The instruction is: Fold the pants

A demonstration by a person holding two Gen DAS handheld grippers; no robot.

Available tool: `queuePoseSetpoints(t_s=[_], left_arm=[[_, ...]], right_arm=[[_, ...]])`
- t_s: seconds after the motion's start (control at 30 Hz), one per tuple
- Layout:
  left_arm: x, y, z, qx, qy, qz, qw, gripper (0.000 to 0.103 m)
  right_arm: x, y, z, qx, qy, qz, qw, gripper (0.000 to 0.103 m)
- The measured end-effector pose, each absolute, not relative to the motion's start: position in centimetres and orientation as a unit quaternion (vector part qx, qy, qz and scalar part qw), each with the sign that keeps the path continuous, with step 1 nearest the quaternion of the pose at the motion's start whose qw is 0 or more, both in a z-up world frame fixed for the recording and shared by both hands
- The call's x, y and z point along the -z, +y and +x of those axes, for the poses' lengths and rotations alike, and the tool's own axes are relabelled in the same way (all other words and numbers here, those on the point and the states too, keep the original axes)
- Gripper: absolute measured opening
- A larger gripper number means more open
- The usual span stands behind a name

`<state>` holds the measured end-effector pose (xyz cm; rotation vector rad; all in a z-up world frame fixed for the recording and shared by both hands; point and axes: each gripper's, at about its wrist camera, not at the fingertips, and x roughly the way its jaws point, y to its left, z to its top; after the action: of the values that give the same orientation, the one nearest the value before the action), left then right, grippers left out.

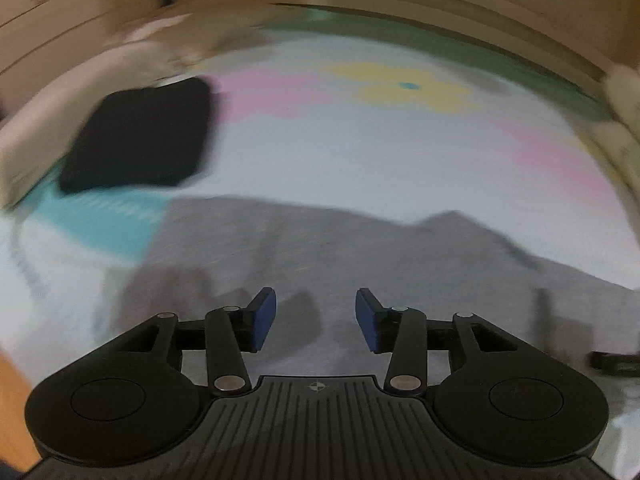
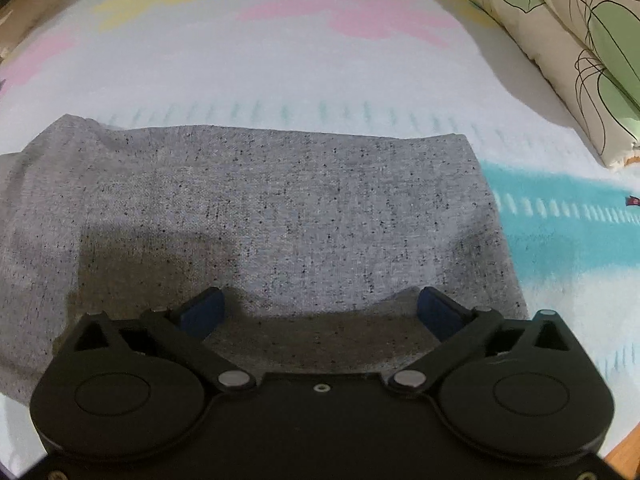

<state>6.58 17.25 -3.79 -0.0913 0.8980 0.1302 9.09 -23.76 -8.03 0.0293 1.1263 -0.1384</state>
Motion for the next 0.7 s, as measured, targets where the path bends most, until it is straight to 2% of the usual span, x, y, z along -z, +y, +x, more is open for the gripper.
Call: queuePoseSetpoints(t_s=[0.33, 0.6, 0.7], left_arm=[[5.7, 25.8, 3.8, -0.125, 0.447, -0.153, 0.872, 0.045], [7.1, 26.7, 4.1, -0.101, 0.449, -0.229, 0.858, 0.045], [7.2, 26.2, 4.5, -0.100, 0.441, -0.234, 0.860, 0.056]], right_arm=[[6.7, -21.7, 9.8, 0.078, 0.589, 0.036, 0.804, 0.102], [5.9, -17.0, 6.0, 0.075, 0.560, 0.021, 0.825, 0.102], [5.9, -16.2, 5.2, 0.077, 0.546, 0.013, 0.834, 0.102]])
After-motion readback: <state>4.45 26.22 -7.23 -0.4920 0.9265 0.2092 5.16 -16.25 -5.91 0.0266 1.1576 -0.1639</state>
